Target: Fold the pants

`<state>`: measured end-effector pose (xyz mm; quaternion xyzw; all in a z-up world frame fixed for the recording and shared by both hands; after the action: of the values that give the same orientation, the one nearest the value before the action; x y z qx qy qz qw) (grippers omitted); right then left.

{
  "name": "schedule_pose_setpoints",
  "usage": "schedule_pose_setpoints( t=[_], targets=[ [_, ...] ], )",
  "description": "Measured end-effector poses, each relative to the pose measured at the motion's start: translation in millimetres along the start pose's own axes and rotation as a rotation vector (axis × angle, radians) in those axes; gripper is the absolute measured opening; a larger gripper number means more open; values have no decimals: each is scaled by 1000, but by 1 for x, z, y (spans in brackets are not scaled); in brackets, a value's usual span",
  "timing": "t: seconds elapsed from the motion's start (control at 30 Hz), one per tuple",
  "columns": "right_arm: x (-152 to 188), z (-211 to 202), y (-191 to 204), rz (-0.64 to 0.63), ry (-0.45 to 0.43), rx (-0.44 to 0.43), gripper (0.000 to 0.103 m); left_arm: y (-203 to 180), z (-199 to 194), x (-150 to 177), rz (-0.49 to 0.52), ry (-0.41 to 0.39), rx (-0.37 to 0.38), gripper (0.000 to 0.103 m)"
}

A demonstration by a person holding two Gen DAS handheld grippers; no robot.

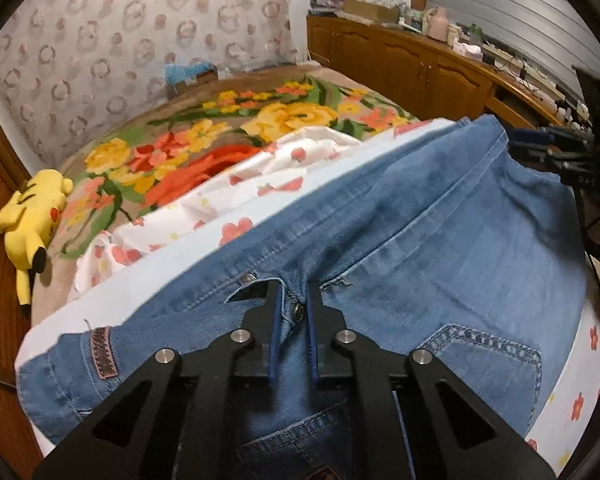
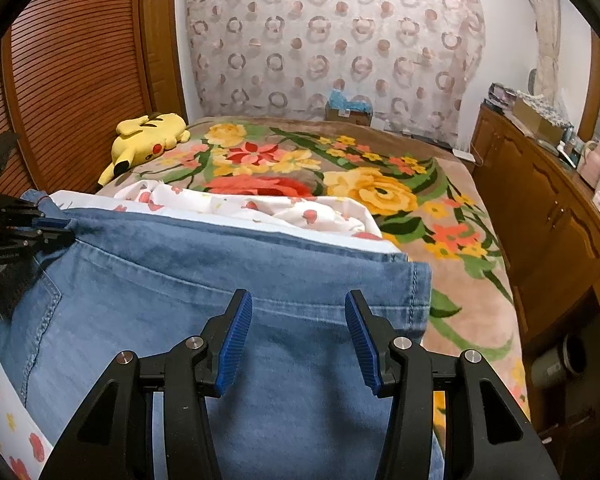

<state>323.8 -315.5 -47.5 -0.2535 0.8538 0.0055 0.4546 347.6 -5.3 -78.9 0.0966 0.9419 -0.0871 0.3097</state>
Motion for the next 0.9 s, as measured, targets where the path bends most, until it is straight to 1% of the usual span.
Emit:
schedule_pose_setpoints(
  t=[0.03,0.13,0.23,0.3,0.33,0.43,0.5,0.57,0.67,0.7,0.73,0.8,0.87,0.9],
  targets=[
    [1,-2,2,3,0,-2,51,1,-4,-1,-8,-12,1,11],
    [-2,-5,2,11,-5,-2,51,4,-25,-11,-48,-83,9,11],
    [-3,-7,1,16,-14,3,51,12,-37,-23,-79,-136,-21,11],
    [-2,-8,-1,23,-18,9,51,20,-36,-28,-100,-148,-49,11],
    [-2,-8,-2,29,-18,13,51,25,-32,-30,-112,-142,-67,11],
    [3,-7,-3,42,-15,25,51,35,-22,-27,-143,-115,-55,12],
    [6,-8,-2,45,-10,35,51,36,-19,-23,-151,-112,-49,13],
    [7,-9,-3,53,-4,44,51,35,-18,-20,-161,-106,-40,16],
    [8,-10,-3,69,2,54,51,34,-20,-18,-162,-110,-46,32],
    [8,-11,-2,74,4,56,51,33,-22,-16,-162,-114,-51,44],
    [7,-11,-4,77,5,57,51,33,-25,-14,-165,-121,-48,47],
    [7,-13,-2,82,7,63,51,33,-29,-11,-170,-120,-38,48],
    [6,-14,-1,90,9,66,51,30,-31,-5,-159,-113,-52,54],
    [6,-15,-2,95,9,66,51,29,-32,-3,-156,-115,-52,67]
  ],
)
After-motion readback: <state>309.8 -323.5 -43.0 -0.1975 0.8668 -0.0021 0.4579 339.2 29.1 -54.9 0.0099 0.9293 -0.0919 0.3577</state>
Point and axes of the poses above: each gripper's, at about its wrist camera, not at the fingertips, and z roughly the way its jaws point, y to its left, x to its underside, the point moved 2 cm from there along z, roughly the way its jaws point, and after that the axes turned 12 degrees about -z, right-handed, at the moved point
